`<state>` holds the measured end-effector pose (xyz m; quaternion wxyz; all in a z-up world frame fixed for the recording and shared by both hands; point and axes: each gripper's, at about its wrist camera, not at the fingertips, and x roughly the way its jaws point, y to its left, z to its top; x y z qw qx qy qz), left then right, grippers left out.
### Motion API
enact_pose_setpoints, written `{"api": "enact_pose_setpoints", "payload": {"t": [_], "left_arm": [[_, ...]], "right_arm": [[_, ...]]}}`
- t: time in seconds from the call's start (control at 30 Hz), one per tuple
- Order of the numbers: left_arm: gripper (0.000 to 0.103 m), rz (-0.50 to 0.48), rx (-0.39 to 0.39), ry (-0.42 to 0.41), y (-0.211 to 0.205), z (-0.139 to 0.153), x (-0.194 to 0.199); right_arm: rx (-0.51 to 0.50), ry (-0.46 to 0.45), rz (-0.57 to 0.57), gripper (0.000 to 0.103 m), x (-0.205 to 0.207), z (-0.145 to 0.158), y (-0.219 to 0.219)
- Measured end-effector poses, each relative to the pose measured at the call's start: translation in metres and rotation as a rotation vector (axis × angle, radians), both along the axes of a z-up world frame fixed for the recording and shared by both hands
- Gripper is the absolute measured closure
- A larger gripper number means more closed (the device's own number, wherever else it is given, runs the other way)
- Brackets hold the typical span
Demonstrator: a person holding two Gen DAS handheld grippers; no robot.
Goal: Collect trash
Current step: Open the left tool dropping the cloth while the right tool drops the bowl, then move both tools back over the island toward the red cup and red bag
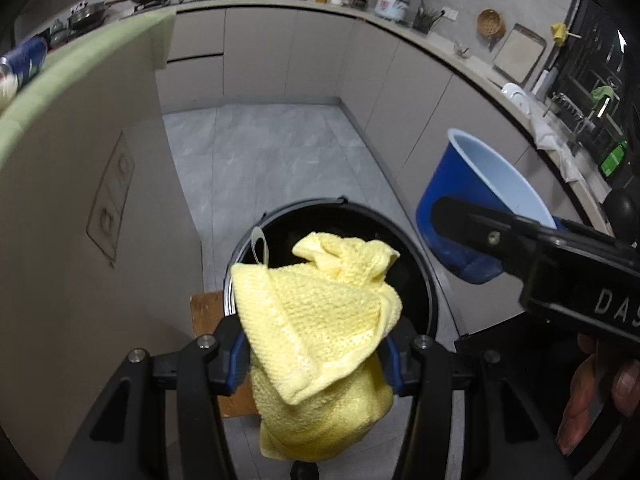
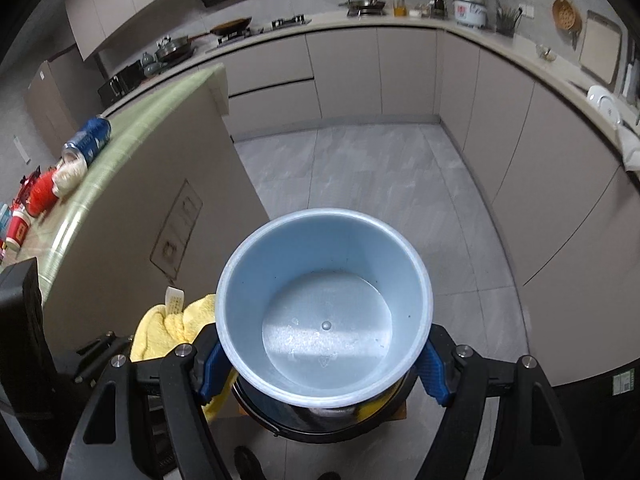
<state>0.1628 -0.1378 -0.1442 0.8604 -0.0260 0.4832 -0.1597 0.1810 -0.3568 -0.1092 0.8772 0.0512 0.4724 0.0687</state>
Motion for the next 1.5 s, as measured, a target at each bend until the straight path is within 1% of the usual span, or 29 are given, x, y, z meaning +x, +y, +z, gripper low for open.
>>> {"api": "enact_pose_setpoints", "payload": {"t": [0.1, 0.17, 0.23, 0.27, 0.3, 0.33, 0.37, 0.47, 0.57, 0.63, 0.73, 0.87, 0.97, 1.1, 1.2, 1.3, 1.5], "left_arm": [[0.048, 0.016, 0.006, 0.019, -0.004, -0.015, 0.002], [0.048, 0.024, -0.009, 0.040, -0.008, -0.024, 0.004], [0.033, 0.040, -0.044, 0.032, -0.007, -0.029, 0.004], [0.015, 0.057, -0.028, 0.040, -0.007, -0.032, 0.005], [0.009, 0.070, -0.001, 0.044, -0.007, -0.034, 0.004], [0.008, 0.078, 0.012, 0.037, -0.005, -0.033, 0.003], [0.008, 0.082, 0.019, 0.032, -0.001, -0.031, 0.000], [0.008, 0.098, 0.033, 0.026, 0.008, -0.021, -0.003], [0.008, 0.110, 0.050, 0.002, 0.013, -0.002, -0.005], [0.008, 0.112, 0.050, -0.014, 0.017, 0.011, -0.008], [0.008, 0.119, 0.055, -0.070, 0.021, 0.040, -0.014], [0.008, 0.138, 0.063, -0.123, 0.028, 0.075, -0.023], [0.007, 0.152, 0.068, -0.155, 0.038, 0.092, -0.028], [0.006, 0.197, 0.067, -0.193, 0.061, 0.116, -0.040], [0.005, 0.237, 0.070, -0.217, 0.081, 0.123, -0.041], [0.005, 0.293, 0.081, -0.241, 0.107, 0.132, -0.050], [0.005, 0.398, 0.100, -0.257, 0.155, 0.139, -0.068]], "right_arm": [[0.005, 0.035, 0.014, 0.025, 0.007, -0.019, 0.003], [0.011, 0.055, 0.022, 0.025, 0.011, -0.031, 0.004], [0.053, 0.104, 0.051, 0.024, 0.022, -0.047, 0.004], [0.074, 0.127, 0.059, 0.020, 0.026, -0.053, 0.004], [0.087, 0.159, 0.040, 0.015, 0.031, -0.060, -0.001], [0.081, 0.160, -0.008, 0.003, 0.034, -0.061, -0.009], [0.090, 0.147, -0.048, 0.002, 0.034, -0.058, -0.019], [0.098, 0.123, -0.101, 0.002, 0.034, -0.045, -0.036], [0.090, 0.094, -0.109, 0.002, 0.033, -0.028, -0.041], [0.059, 0.069, -0.108, 0.002, 0.028, -0.012, -0.038], [0.029, 0.017, -0.089, 0.002, 0.021, 0.016, -0.032], [-0.005, -0.039, -0.067, 0.002, 0.010, 0.046, -0.021], [-0.019, -0.070, -0.052, 0.002, 0.002, 0.062, -0.014], [-0.040, -0.107, -0.019, 0.002, -0.008, 0.084, 0.007], [-0.025, -0.137, 0.029, 0.001, -0.012, 0.099, 0.030], [-0.016, -0.156, 0.078, 0.001, -0.013, 0.107, 0.051], [0.020, -0.196, 0.196, 0.001, -0.012, 0.123, 0.108]]}}
